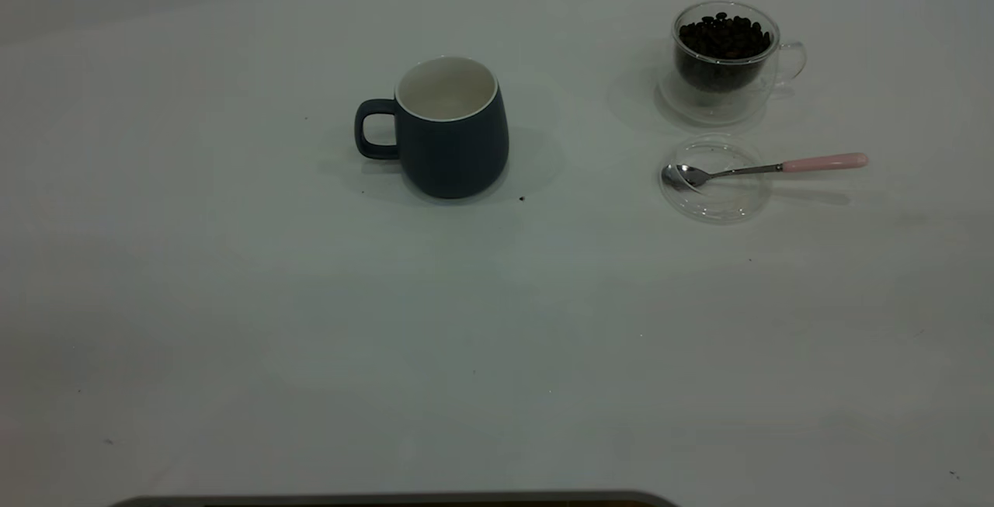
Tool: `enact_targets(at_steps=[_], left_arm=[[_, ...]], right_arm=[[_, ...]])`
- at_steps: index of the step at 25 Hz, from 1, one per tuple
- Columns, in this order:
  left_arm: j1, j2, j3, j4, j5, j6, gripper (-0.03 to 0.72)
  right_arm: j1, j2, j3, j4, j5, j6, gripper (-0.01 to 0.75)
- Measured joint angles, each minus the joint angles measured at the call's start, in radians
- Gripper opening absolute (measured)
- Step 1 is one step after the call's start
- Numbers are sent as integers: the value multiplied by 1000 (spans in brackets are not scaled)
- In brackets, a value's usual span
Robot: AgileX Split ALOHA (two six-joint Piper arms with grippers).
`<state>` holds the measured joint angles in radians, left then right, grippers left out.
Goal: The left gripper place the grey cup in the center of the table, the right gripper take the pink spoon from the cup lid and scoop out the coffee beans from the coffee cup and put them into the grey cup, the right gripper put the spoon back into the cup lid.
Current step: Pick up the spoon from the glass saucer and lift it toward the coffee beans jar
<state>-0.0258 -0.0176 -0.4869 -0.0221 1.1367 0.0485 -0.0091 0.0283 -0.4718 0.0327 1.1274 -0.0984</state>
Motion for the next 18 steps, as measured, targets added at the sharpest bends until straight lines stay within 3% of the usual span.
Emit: enact_targets(at_steps=[4,7,14,18], left_arm=[[0,0,0,0,0,0,586],[0,0,0,-3,0,0,586],[0,0,0,-4,0,-1,586],[0,0,0,-4,0,-1,586]], right_arm=[[0,16,-25,23,-18,25,591],[0,123,-91,62,-103,27,591],[0,655,-249,158,-307,-22,591],[0,959,-330,235,-353,-49,591]])
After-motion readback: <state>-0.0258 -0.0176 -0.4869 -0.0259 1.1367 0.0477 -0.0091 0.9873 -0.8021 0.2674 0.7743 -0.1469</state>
